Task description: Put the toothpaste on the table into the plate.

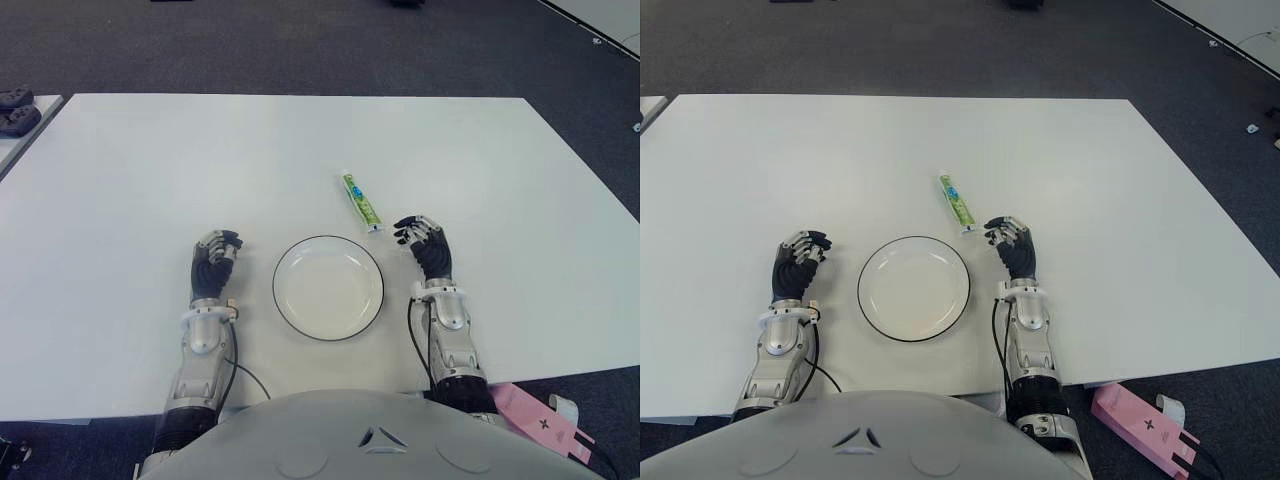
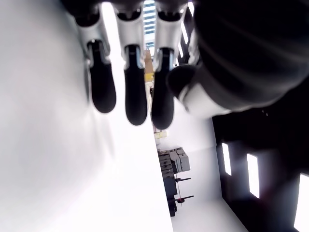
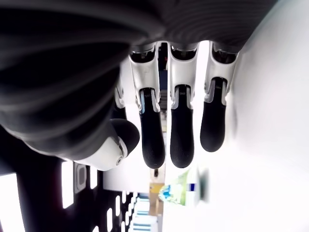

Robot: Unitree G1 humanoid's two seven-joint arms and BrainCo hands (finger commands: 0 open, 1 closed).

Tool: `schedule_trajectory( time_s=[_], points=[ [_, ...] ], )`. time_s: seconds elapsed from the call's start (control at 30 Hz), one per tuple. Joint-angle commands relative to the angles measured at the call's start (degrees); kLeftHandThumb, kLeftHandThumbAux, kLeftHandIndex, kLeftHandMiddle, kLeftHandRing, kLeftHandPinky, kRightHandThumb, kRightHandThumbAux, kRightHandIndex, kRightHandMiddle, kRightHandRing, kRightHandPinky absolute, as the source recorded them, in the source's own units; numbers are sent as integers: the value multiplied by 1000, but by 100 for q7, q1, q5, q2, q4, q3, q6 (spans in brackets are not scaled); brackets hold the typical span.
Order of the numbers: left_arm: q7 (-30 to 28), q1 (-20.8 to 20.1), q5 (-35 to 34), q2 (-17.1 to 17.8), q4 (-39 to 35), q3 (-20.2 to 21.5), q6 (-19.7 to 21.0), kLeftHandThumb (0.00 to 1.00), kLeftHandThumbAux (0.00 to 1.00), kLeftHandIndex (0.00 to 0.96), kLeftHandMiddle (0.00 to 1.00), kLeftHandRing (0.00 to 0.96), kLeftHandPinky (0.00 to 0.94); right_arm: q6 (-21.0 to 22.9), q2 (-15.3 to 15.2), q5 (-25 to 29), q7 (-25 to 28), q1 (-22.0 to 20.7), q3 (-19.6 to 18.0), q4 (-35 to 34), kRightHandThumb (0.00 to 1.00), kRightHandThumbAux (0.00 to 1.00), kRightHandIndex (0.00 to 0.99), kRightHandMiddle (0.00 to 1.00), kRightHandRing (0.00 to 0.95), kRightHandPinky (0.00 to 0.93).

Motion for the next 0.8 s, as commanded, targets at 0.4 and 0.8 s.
schedule_trajectory(
  time_s=[0.4, 0.8],
  points=[
    [60, -10, 5, -62, 222, -49, 142, 718, 720, 430, 479, 462, 472, 751, -730, -1028, 176, -1189, 424, -99, 687, 734, 409, 368, 360, 349],
    [61, -16, -45, -62, 294, 11, 57, 718, 720, 430, 480, 467, 468, 2394, -1089, -2630, 511, -2254, 1498, 71, 336, 528, 20, 20, 33, 46]
  ],
)
